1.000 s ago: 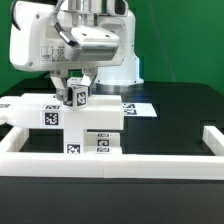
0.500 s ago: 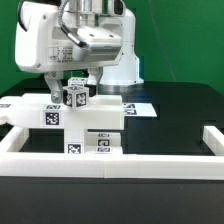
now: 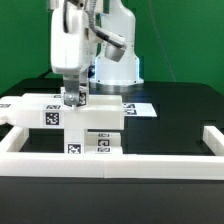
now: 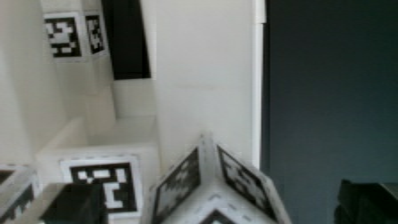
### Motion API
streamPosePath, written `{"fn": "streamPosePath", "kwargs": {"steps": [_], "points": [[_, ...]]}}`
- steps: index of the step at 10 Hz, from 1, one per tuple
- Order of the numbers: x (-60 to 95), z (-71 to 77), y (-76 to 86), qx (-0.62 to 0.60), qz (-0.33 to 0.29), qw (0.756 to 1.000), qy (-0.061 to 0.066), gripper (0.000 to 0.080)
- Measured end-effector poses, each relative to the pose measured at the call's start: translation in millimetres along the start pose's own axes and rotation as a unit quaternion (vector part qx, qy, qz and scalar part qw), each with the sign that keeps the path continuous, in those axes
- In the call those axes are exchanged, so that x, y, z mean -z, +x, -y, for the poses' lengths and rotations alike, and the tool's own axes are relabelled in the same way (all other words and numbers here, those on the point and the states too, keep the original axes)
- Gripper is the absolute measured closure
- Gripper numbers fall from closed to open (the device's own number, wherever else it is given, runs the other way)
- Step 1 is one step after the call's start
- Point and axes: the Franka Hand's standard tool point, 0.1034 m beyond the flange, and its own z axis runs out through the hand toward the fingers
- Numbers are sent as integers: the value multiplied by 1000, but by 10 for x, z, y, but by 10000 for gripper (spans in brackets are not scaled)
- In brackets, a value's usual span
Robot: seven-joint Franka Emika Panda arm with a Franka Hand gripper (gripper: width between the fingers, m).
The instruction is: Assemble chair
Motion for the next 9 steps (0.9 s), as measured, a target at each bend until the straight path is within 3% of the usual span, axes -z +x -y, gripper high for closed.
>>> {"fn": "streamPosePath", "kwargs": {"steps": [3,9], "points": [[-4,1,-22,137,0,991,0,151],[-3,0,-5,340,0,940,-1,151]]}}
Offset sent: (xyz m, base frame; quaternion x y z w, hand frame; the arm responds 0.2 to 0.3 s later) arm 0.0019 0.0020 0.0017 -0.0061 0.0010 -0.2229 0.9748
